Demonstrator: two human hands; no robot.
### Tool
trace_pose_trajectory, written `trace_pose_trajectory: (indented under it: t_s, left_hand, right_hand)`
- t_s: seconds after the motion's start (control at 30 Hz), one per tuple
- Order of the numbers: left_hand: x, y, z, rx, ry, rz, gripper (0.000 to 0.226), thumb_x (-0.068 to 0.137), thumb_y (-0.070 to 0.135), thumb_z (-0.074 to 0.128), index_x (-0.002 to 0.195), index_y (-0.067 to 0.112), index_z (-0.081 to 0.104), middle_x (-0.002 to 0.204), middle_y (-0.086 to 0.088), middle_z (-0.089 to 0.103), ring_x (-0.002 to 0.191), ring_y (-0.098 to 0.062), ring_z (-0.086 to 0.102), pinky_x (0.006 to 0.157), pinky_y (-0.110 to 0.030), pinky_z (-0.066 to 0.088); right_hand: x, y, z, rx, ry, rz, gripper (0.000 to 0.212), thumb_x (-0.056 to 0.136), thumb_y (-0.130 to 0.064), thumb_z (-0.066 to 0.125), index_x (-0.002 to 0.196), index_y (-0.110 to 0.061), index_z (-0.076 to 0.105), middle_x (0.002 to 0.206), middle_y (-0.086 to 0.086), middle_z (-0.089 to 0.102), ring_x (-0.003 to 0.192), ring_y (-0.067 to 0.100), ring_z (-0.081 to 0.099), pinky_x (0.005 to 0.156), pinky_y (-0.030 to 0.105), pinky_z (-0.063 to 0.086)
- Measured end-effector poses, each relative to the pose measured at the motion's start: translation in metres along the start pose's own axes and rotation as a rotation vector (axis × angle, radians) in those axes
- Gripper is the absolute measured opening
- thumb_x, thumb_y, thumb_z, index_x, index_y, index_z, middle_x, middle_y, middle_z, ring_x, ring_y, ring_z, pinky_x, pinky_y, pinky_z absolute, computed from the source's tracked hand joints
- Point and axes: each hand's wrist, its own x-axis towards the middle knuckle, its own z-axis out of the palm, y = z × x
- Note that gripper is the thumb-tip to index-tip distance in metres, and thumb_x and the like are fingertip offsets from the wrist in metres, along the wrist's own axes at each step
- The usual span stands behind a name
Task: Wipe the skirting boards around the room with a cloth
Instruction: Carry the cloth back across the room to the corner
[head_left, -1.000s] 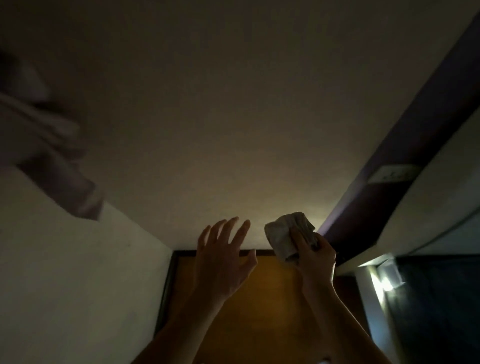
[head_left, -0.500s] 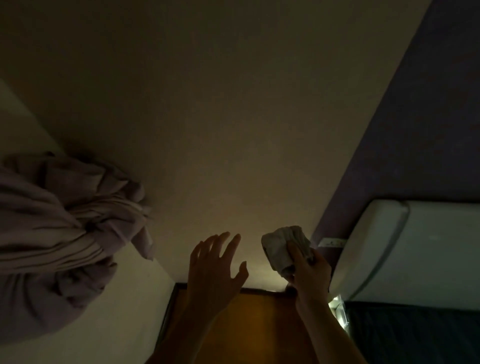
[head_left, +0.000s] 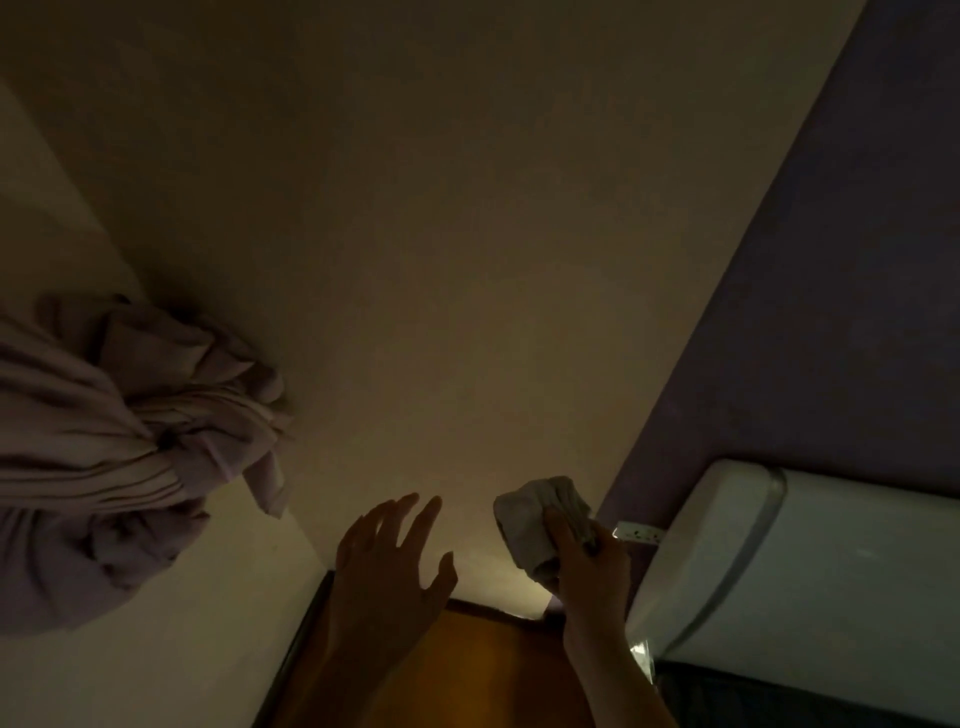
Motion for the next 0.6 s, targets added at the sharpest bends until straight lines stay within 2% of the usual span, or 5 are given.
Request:
trace_pose_trajectory:
  t_s: [0.07,0.23,0.3,0.47,0.6]
  left_hand:
    - [-0.003,-0.013,-0.005,0.012,0.01,-0.026,0.061,0.086,0.053,0.045,0.133,0.019,0.066,0.131,-0.01,0.065,0.118,-0.035,0.063,0.091,-0.056,0.055]
    - [-0.016,-0.049,-0.023,0.038,-0.014,-0.12,0.061,0.085,0.054,0.045,0.13,0.019,0.068,0.129,-0.008,0.067,0.116,-0.033,0.065,0.089,-0.054,0.055]
    - [-0.023,-0.065,-0.028,0.035,-0.022,-0.164,0.061,0.086,0.053,0.045,0.13,0.019,0.068,0.129,-0.008,0.067,0.117,-0.033,0.065,0.09,-0.054,0.054]
    - [-0.048,-0.101,-0.04,0.054,-0.066,-0.289,0.057,0.086,0.051,0.05,0.131,0.021,0.067,0.132,-0.006,0.066,0.119,-0.03,0.064,0.093,-0.053,0.055]
    - [-0.067,-0.122,-0.047,0.073,-0.059,-0.427,0.055,0.081,0.047,0.062,0.129,0.019,0.069,0.131,-0.007,0.067,0.118,-0.031,0.065,0.091,-0.054,0.056]
  right_hand:
    - [-0.004,-0.001,0.016,0.017,-0.058,0.022,0.028,0.088,-0.03,0.072,0.067,-0.012,0.064,0.048,-0.005,0.059,0.044,0.006,0.054,0.042,0.017,0.039]
    - [-0.017,-0.004,0.065,0.03,-0.209,0.081,0.024,0.084,-0.028,0.075,0.073,-0.009,0.067,0.061,0.013,0.063,0.056,0.023,0.058,0.056,0.037,0.049]
    - [-0.02,-0.004,0.083,0.008,-0.255,0.052,0.025,0.084,-0.027,0.075,0.073,-0.007,0.067,0.063,0.016,0.064,0.056,0.026,0.058,0.056,0.039,0.049]
    - [-0.037,-0.003,0.131,-0.014,-0.413,0.055,0.01,0.086,-0.024,0.073,0.082,-0.016,0.071,0.068,0.001,0.072,0.061,0.018,0.069,0.051,0.029,0.054]
    - [-0.052,0.001,0.168,-0.099,-0.58,0.019,0.009,0.087,-0.022,0.072,0.079,-0.02,0.069,0.065,0.001,0.069,0.061,0.021,0.065,0.059,0.036,0.054]
